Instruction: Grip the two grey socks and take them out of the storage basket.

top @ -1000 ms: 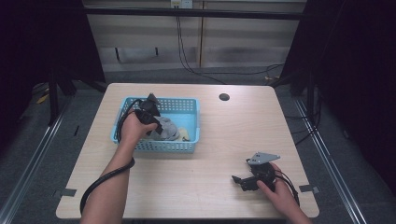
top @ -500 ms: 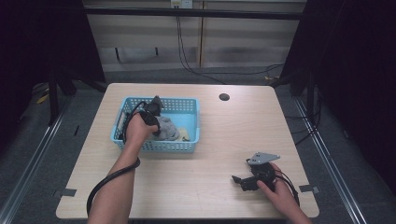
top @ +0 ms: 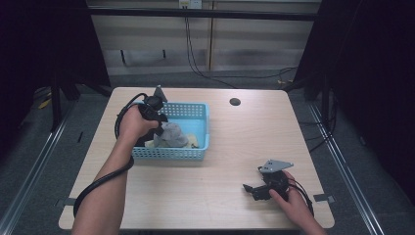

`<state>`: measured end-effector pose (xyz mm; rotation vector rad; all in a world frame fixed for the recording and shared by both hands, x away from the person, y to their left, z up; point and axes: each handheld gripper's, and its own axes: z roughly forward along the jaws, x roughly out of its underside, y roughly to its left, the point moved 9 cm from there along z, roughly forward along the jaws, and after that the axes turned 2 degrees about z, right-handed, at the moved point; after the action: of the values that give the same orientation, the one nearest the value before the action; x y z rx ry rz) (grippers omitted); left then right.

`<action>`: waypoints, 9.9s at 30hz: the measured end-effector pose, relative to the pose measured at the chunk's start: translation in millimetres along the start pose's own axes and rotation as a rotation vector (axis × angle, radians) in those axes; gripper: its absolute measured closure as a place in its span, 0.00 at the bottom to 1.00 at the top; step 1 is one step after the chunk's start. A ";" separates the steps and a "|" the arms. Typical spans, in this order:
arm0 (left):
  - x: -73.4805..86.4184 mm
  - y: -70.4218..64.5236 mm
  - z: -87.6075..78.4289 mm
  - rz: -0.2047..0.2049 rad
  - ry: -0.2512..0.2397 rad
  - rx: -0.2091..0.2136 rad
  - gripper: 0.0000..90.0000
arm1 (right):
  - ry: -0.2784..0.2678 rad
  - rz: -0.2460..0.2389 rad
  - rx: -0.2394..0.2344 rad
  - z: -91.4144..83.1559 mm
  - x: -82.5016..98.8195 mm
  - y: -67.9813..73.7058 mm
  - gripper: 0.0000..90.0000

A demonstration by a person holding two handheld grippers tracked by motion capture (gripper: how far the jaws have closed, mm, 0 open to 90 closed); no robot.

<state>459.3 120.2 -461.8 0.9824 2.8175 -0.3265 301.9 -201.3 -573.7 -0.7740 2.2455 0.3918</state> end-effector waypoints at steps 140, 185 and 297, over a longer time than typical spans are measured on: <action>-27.6 4.7 66.2 -0.008 -0.225 -0.065 0.40 | 0.003 -0.002 -0.001 0.5 -0.3 0.0 0.11; -14.7 0.4 37.5 0.022 -0.066 0.000 0.96 | 0.002 0.000 0.000 0.5 -0.4 0.1 0.11; 13.8 -153.1 -56.6 0.437 -0.064 0.180 0.96 | 0.000 -0.005 0.001 1.0 -0.9 -0.3 0.11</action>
<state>349.2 25.6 -385.7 1.5525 2.4573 -0.5474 303.1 -200.7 -573.8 -0.7792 2.2430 0.3881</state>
